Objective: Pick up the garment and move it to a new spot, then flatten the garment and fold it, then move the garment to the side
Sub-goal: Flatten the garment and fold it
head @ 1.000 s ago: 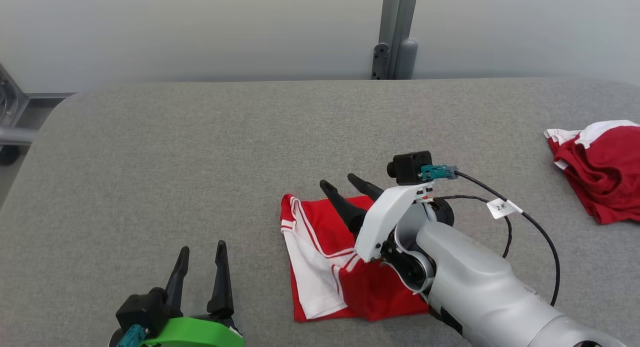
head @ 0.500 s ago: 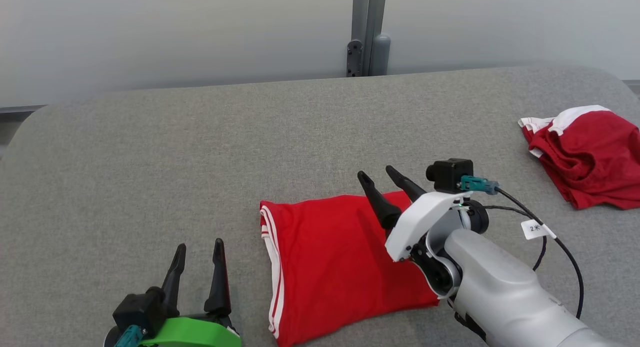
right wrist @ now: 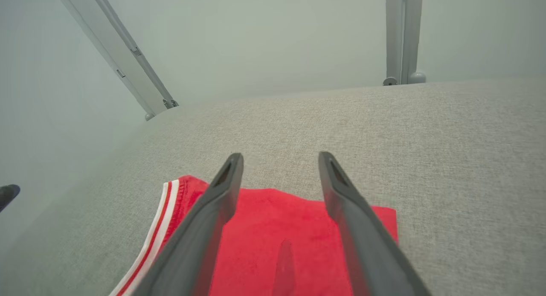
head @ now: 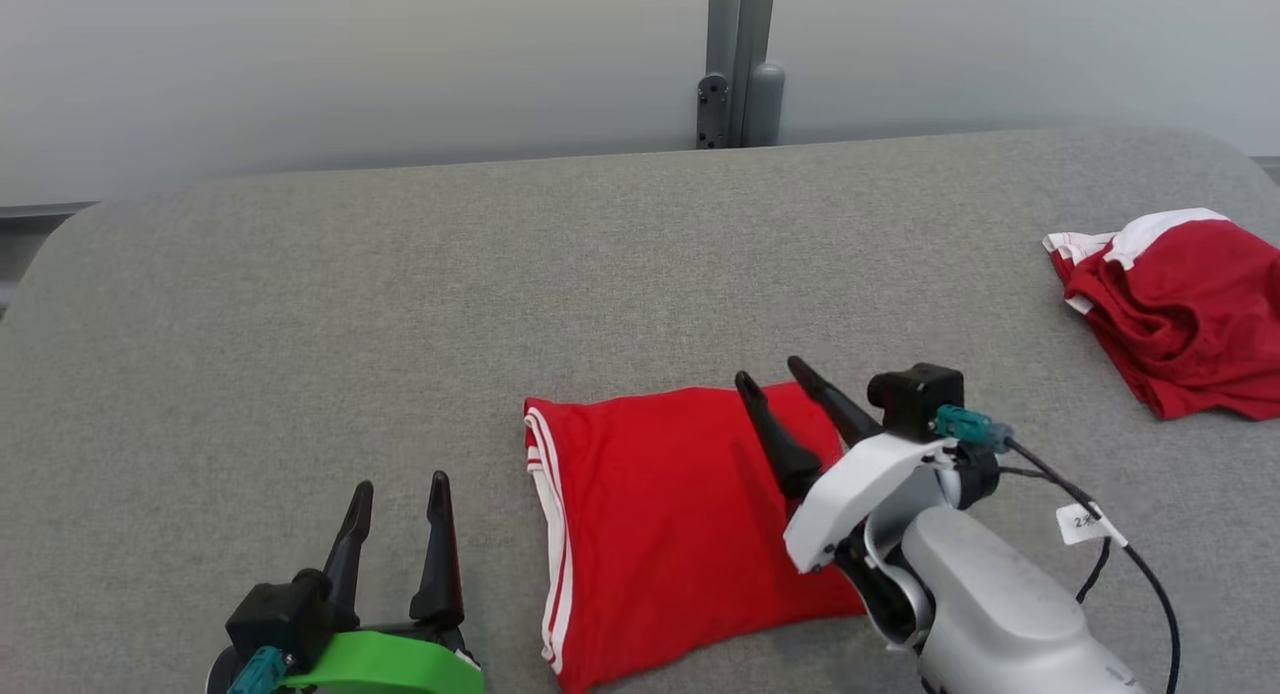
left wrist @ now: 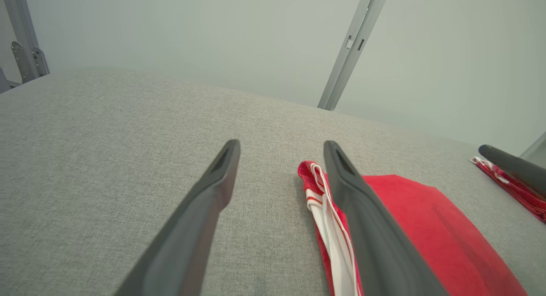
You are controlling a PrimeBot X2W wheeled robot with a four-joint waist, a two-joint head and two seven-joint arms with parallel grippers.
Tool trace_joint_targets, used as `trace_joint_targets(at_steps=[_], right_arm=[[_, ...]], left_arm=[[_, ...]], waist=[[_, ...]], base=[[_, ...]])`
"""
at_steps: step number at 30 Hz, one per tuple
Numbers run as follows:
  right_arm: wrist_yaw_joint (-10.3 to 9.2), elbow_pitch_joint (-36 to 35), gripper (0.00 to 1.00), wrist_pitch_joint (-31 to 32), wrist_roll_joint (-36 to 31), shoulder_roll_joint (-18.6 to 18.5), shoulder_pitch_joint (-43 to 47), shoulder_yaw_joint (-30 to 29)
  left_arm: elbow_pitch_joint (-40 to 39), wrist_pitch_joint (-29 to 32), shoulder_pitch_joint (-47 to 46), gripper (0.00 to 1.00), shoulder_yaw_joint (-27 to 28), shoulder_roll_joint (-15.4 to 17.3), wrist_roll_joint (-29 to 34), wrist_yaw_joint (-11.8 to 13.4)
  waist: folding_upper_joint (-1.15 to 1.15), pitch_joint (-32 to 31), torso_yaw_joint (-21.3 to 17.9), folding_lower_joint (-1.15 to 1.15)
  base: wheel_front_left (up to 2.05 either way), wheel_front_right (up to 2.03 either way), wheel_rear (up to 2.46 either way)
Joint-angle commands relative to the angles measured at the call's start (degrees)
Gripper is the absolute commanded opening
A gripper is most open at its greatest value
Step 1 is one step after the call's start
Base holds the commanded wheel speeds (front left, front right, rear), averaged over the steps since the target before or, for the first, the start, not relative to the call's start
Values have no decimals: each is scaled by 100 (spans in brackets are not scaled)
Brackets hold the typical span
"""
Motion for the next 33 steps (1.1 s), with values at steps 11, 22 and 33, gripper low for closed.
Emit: trace_joint_targets(at_steps=[11, 22, 33], right_arm=[[2, 543, 0, -14, -639, 279, 46, 507], [2, 1339, 0, 29, -566, 310, -344, 1008], [2, 1530, 0, 243, -68, 307, -765, 1883]], left_arm=[[-55, -24, -236, 100, -107, -13, 32, -9], [-50, -36, -290, 100, -127, -72, -3, 5], [-25, -46, -275, 100, -127, -112, 9, -5]], waist=[[0, 320, 978, 0], [0, 510, 1832, 0], [0, 546, 2069, 0]], base=[[0, 0, 0], [0, 0, 0], [0, 0, 0]])
